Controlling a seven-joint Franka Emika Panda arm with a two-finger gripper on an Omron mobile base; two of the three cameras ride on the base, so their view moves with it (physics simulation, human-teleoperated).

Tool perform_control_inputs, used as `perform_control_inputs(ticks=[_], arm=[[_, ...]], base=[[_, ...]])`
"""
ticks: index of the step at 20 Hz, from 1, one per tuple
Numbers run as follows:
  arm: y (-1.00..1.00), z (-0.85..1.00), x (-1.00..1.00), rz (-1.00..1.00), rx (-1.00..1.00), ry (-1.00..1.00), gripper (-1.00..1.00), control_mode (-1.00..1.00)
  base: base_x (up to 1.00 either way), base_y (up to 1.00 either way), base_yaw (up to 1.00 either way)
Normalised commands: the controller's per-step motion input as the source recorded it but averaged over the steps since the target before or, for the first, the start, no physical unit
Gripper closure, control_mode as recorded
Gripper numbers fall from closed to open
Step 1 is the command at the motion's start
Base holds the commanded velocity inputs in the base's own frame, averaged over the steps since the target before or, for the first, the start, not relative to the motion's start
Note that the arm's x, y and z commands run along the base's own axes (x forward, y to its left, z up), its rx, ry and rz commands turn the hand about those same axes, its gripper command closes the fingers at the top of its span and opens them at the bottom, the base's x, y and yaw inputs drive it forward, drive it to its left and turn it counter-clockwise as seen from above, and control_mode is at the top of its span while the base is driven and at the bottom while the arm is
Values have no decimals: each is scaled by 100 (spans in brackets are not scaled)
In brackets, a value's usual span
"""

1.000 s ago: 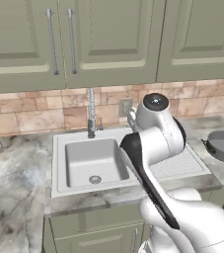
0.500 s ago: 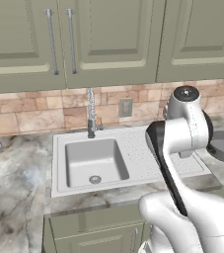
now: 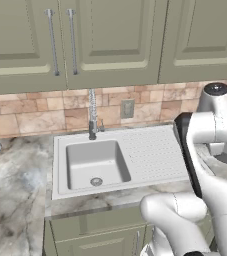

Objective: Dump the sweet potato from the pot into the sink. Then turn on the water and wash the sweet potato. Then turn off the water and put the sweet potato back in the pot.

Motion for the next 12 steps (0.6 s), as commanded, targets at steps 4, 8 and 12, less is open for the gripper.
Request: perform_control_inputs(ticks=[4, 8, 12], arm=[[-100, 0, 15, -10, 0, 10, 100, -100], [-100, -9, 19, -4, 0, 11, 100, -100], [-100, -15, 16, 0, 2, 8, 100, -100]], base=[[0, 0, 0], [0, 0, 0], [0, 0, 0]])
